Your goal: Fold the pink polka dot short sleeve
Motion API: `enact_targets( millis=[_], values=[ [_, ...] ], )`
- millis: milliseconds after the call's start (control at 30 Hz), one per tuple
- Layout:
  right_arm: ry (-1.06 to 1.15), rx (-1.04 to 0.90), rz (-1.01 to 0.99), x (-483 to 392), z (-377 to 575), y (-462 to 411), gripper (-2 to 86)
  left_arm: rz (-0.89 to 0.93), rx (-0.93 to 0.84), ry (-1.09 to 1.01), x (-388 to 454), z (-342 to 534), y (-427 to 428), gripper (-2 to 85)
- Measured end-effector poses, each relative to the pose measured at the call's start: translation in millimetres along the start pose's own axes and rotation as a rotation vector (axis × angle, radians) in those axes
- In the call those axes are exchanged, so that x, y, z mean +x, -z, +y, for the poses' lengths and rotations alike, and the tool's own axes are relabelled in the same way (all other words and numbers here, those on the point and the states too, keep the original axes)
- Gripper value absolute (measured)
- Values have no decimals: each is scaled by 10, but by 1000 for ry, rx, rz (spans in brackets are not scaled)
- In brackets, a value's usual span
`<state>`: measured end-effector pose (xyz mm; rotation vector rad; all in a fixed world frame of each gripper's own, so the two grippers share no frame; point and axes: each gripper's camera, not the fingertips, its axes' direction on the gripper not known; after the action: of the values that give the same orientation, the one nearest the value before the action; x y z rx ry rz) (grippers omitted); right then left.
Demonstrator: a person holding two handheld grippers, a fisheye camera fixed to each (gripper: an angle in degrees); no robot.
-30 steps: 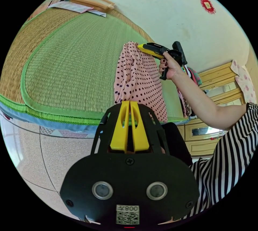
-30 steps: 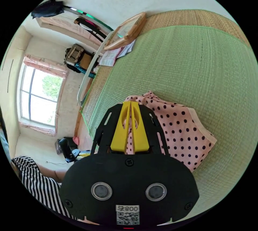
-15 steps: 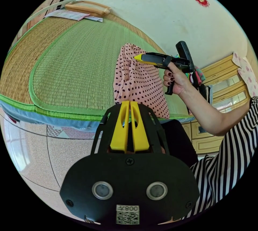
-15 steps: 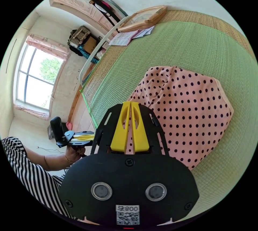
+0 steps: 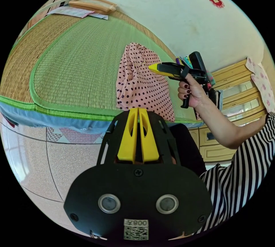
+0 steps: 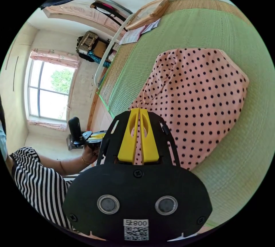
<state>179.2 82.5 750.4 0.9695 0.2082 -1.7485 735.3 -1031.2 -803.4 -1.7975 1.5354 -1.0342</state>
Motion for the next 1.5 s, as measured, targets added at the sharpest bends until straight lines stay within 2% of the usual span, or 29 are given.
enact_targets(
  millis=[133, 300, 500, 600, 767, 1033, 1500],
  values=[
    [-76, 36, -44, 245, 618, 227, 5, 49, -43, -45, 212, 41, -49, 7],
    [-285, 111, -136, 834, 1661, 412, 24, 133, -134, -119, 535, 22, -275, 20],
    [-404, 162, -219, 1299, 2281, 343, 62, 271, -233, -120, 783, -138, -693, 47],
    [-427, 164, -272, 1464, 2389, 215, 71, 335, -307, -58, 796, -161, -1000, 58],
    [-450, 180, -349, 1690, 2522, 25, 76, 336, -359, 10, 784, -166, -1247, 62],
    [-463, 173, -405, 1977, 2640, -232, 76, 316, -356, 31, 837, -109, -1442, 24],
    [-479, 220, -559, 2378, 2787, -608, 73, 397, -320, 25, 805, 256, -1438, 7]
  ],
)
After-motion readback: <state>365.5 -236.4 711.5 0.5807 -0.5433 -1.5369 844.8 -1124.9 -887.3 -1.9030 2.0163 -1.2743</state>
